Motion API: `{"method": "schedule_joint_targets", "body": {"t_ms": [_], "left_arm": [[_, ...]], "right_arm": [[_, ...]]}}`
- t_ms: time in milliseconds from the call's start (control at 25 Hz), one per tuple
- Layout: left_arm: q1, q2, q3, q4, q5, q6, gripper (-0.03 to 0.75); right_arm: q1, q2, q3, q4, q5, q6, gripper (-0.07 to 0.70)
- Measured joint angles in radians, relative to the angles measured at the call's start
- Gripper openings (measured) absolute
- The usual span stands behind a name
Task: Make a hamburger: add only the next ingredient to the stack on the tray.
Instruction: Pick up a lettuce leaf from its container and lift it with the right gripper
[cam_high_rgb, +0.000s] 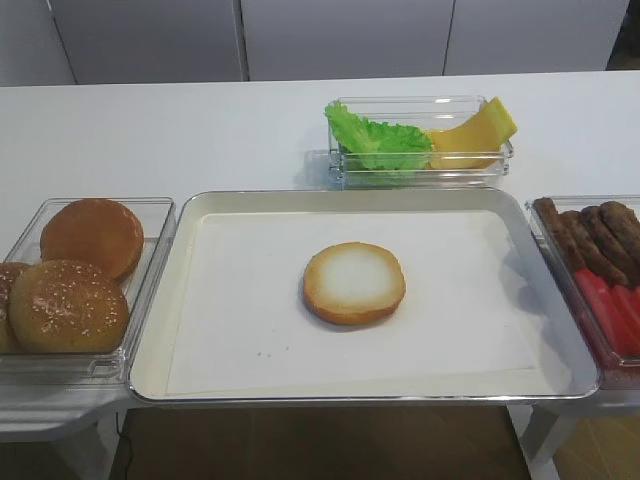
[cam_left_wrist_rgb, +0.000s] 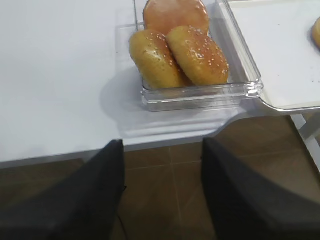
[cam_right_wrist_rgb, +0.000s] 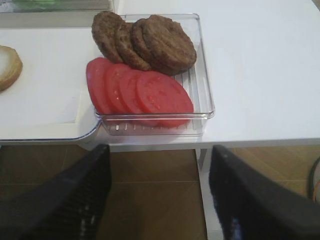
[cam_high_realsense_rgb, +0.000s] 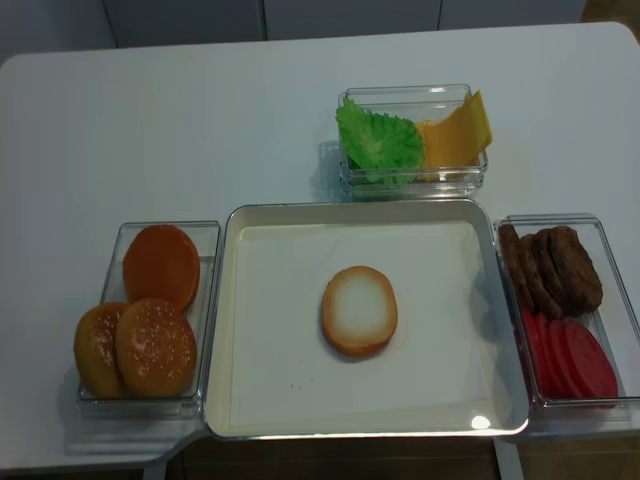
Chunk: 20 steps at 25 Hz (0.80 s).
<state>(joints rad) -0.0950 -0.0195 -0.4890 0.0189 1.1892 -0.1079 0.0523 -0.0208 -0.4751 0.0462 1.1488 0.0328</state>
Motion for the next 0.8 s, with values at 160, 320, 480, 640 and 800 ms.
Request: {"method": "schedule_joint_targets", "body": {"t_ms": [160,320,480,640,800], "left_arm": [[0.0,0.0,0.0,0.0,0.0,0.0,0.372],[0.0,0.0,0.0,0.0,0.0,-0.002,0.372],[0.0,0.0,0.0,0.0,0.0,-0.002,0.372],[0.0,0.0,0.0,0.0,0.0,-0.002,0.372],[0.0,0.0,0.0,0.0,0.0,-0.002,0.372]], "right_arm": [[0.0,0.0,0.0,0.002,0.0,0.0,0.467],[0.0,0.0,0.0,0.018,-0.003,0.0,0.467],[0.0,0.0,-0.019,0.082,-0.065,0.0,0.468],[0.0,0.069,-0.052,0.171,-0.126,0.0,0.468],[0.0,0.212,-0.107,0.192,-0.19,0.0,0.468]]}}
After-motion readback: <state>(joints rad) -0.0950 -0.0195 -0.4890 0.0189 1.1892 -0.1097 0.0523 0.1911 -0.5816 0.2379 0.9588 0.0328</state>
